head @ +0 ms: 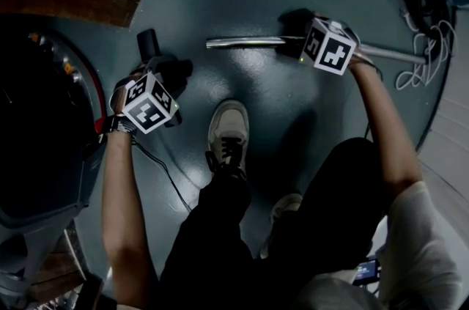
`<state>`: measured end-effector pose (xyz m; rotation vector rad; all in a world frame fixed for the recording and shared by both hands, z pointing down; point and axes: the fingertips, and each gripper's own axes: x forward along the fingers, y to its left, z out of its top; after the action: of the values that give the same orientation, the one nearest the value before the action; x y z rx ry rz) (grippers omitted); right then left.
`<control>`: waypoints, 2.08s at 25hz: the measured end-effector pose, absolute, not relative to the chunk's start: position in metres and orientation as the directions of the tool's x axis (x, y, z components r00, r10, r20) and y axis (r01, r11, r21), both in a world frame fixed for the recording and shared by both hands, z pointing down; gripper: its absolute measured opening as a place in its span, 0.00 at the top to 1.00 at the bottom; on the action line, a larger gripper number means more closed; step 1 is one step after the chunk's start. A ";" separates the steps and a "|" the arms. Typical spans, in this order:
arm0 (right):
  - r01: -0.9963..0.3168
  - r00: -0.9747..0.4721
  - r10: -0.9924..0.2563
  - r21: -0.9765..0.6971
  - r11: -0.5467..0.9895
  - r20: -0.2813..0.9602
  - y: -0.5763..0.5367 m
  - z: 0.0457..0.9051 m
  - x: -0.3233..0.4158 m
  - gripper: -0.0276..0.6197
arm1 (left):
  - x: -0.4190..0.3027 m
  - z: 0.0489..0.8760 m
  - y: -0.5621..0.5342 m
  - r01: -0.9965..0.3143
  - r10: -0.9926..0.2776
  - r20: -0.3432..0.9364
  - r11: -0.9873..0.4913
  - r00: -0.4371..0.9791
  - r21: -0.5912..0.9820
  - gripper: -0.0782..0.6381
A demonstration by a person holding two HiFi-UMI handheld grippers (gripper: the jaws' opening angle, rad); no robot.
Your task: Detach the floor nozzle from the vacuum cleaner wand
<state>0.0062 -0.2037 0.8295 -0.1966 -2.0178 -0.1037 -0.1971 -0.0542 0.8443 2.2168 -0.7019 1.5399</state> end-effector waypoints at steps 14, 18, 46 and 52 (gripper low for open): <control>-0.054 -0.631 -0.148 0.147 0.988 0.762 -0.243 0.759 -0.011 0.60 | -0.208 0.776 -0.117 -0.819 -0.489 0.774 -0.571 0.403 0.066 0.61; -0.140 -0.654 -0.268 0.235 0.962 0.707 -0.255 0.737 -0.019 0.83 | -0.217 0.765 -0.151 -0.905 -0.647 0.724 -0.419 0.238 -0.077 0.77; -0.517 -0.830 -0.548 0.223 0.827 0.107 -0.286 0.531 -0.002 0.90 | -0.127 0.541 -0.234 -0.932 -0.957 0.176 -0.269 0.231 -0.242 0.89; -0.477 -0.848 -0.517 0.258 0.840 0.119 -0.273 0.528 -0.009 0.90 | -0.129 0.525 -0.233 -0.943 -0.965 0.138 -0.250 0.223 -0.222 0.89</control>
<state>-0.0094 -0.2734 0.5275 0.7730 -2.8357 -0.3261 -0.1287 -0.2328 0.5250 2.5263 -1.9764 0.4002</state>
